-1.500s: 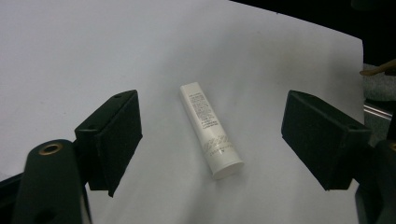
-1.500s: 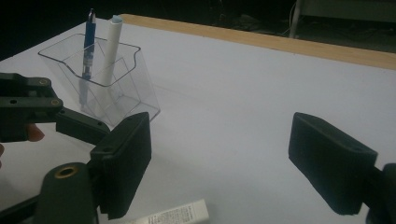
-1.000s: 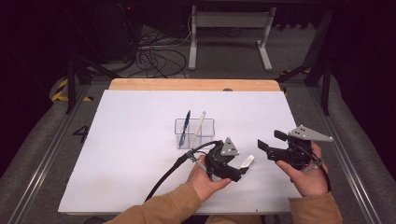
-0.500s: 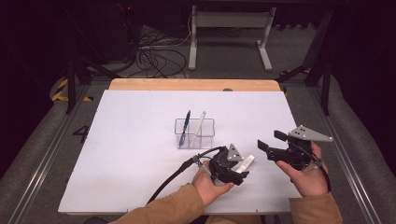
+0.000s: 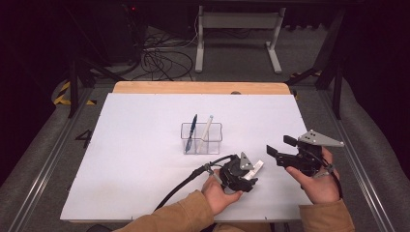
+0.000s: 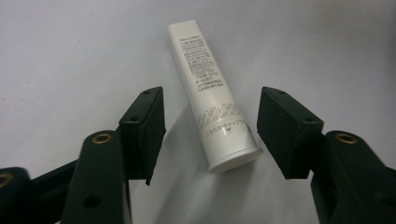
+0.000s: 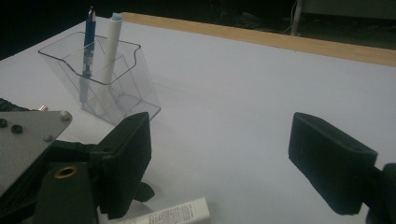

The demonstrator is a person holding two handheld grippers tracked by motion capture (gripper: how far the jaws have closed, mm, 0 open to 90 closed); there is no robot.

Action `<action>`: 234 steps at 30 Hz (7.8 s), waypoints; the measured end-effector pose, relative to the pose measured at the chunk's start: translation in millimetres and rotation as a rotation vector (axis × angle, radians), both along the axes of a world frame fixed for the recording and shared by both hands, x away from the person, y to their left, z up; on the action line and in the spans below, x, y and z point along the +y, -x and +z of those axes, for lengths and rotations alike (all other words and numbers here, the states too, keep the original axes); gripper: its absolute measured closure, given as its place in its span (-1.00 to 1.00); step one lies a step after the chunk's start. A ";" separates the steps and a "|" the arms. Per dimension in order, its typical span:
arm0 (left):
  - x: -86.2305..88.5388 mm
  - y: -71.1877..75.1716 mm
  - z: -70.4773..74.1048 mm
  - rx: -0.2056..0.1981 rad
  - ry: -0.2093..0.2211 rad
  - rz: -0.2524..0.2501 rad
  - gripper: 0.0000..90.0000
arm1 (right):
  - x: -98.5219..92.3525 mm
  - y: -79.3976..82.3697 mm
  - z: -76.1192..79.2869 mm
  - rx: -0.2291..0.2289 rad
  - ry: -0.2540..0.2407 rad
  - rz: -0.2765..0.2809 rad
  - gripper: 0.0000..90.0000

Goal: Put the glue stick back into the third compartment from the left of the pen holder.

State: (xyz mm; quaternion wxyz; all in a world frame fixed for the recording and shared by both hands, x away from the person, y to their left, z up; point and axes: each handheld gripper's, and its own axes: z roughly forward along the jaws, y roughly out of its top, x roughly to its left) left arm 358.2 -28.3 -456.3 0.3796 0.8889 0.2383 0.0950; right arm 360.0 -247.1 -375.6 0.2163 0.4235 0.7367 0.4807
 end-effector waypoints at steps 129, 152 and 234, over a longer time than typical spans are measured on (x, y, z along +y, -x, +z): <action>119.8 -73.4 135.5 0.164 -0.219 0.150 0.49 | 4.5 0.4 -0.6 0.006 0.000 0.036 -0.51; 111.5 -82.6 132.0 0.146 -0.187 0.164 0.26 | 4.8 0.6 -0.9 0.004 0.005 0.040 -0.51; 328.3 29.3 40.8 -0.246 0.308 0.332 -0.73 | 23.4 9.8 -2.8 -0.111 -0.015 0.206 -0.58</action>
